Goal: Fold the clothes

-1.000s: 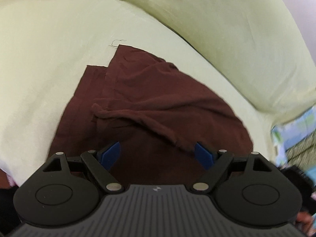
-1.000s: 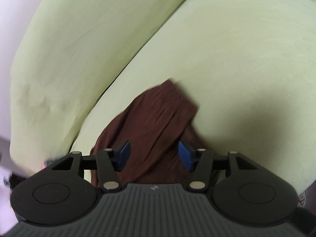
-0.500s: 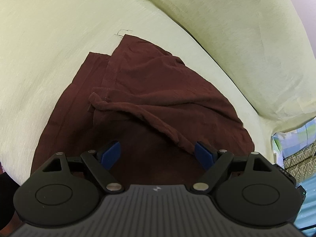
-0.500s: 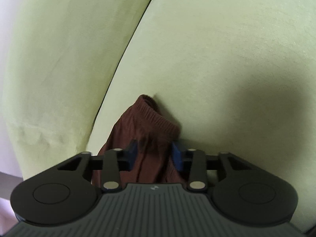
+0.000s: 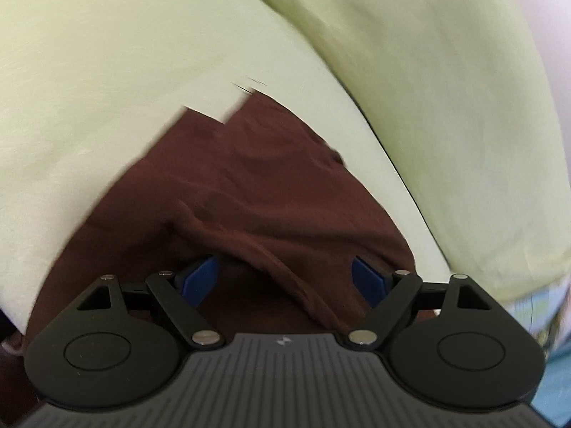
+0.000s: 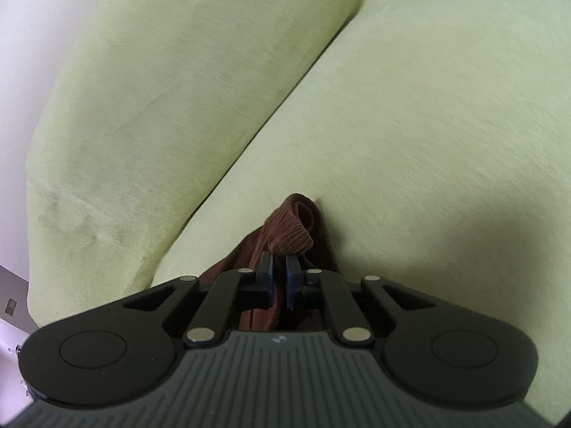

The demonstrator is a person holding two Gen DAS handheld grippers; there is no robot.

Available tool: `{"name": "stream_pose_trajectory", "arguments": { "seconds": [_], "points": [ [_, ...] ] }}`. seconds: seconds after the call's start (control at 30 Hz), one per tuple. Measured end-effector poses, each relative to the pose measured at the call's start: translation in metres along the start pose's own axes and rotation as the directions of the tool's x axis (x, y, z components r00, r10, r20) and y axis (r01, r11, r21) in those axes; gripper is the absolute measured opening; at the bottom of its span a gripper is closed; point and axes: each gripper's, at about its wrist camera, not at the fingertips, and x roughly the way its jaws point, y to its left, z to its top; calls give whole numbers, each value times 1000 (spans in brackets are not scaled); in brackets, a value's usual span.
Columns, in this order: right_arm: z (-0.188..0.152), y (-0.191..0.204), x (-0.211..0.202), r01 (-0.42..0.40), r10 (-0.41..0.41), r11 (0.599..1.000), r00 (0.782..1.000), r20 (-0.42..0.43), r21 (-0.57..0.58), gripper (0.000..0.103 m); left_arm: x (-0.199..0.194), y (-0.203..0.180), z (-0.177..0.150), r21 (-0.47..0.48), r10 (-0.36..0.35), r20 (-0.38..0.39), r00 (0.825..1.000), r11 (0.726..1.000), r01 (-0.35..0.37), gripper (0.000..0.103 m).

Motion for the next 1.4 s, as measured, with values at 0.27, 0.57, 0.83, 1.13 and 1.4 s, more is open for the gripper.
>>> {"name": "stream_pose_trajectory", "arguments": {
  "seconds": [0.27,0.57,0.83,1.13,1.4],
  "points": [
    [0,-11,3,25,-24,999,1000,-14,30,9,21,8,1,-141,-80,-51,996,987,72,12],
    [1,-19,20,53,-51,995,998,-33,84,7,17,-1,4,-19,-59,-30,998,998,58,2],
    [5,12,3,-22,21,999,999,39,38,4,-8,-37,32,227,-79,-8,997,971,78,2],
    [-39,31,-65,2,-3,1000,999,37,15,2,-69,-37,25,398,-80,8,997,915,70,2],
    [-77,0,-100,74,-73,996,997,-27,44,4,-79,10,-18,410,42,-27,999,912,-27,2]
  ]
}}
